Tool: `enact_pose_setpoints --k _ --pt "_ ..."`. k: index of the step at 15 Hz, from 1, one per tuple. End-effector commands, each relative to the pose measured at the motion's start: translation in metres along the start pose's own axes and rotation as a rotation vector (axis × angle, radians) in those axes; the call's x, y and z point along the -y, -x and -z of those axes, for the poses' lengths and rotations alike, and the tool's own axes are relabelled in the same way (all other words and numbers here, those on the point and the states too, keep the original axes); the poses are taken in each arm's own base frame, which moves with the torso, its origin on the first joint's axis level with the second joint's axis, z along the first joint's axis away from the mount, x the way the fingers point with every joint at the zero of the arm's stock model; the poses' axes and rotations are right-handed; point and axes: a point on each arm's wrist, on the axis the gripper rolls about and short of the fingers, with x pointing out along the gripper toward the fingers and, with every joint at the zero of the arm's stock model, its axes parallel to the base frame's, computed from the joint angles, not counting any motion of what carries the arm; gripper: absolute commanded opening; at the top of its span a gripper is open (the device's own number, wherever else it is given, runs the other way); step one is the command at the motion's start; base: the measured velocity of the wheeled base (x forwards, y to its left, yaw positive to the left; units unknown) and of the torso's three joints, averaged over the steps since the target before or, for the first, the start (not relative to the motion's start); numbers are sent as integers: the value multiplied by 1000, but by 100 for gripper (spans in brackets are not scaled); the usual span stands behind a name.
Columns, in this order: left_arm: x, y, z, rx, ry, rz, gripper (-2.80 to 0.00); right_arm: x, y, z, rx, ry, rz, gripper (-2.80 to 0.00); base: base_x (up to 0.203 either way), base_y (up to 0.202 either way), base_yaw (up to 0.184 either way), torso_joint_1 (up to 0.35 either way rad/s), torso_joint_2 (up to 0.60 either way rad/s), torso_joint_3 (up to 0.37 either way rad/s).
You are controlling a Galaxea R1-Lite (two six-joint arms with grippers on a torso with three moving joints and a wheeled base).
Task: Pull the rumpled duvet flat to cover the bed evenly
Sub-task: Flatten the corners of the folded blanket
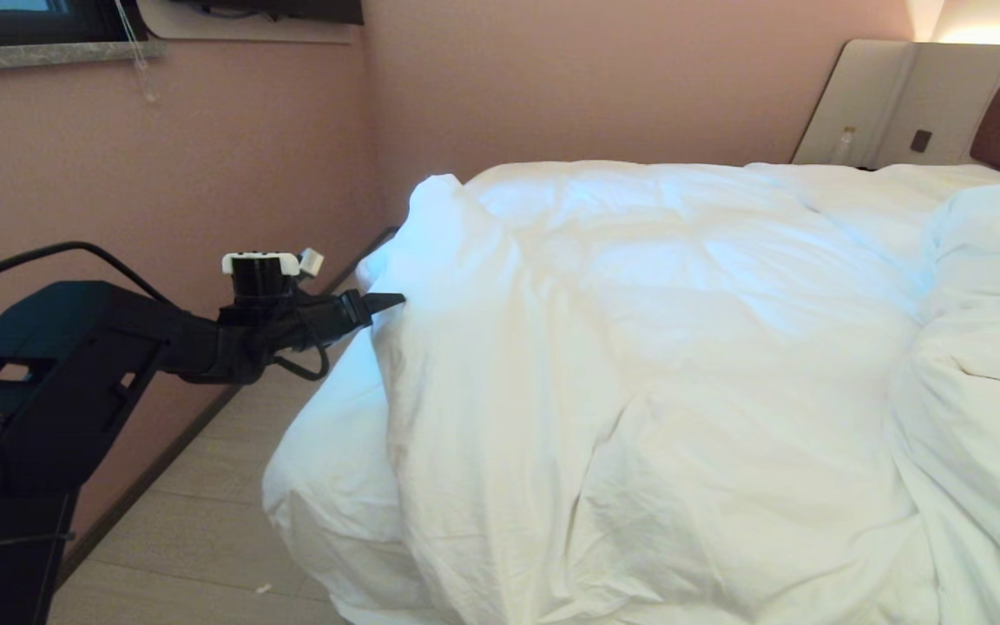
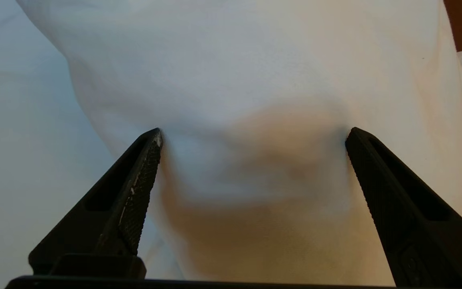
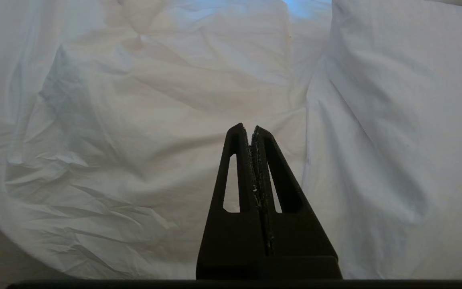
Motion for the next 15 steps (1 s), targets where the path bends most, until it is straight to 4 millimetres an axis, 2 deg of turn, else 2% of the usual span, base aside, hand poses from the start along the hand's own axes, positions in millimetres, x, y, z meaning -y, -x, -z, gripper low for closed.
enact_pose_setpoints --k 1,2,7,15 --pt "1 -6 6 -14 7 9 0 0 0 0 -1 0 0 -280 0 0 0 0 0 0" --pt "4 -13 13 -32 11 19 0 0 0 0 -1 0 0 -280 0 0 0 0 0 0" --pt "19 -23 25 -65 8 45 0 0 0 0 -1 0 0 -280 0 0 0 0 0 0" --pt "33 -34 39 -82 10 9 0 0 0 0 -1 0 0 -280 0 0 0 0 0 0"
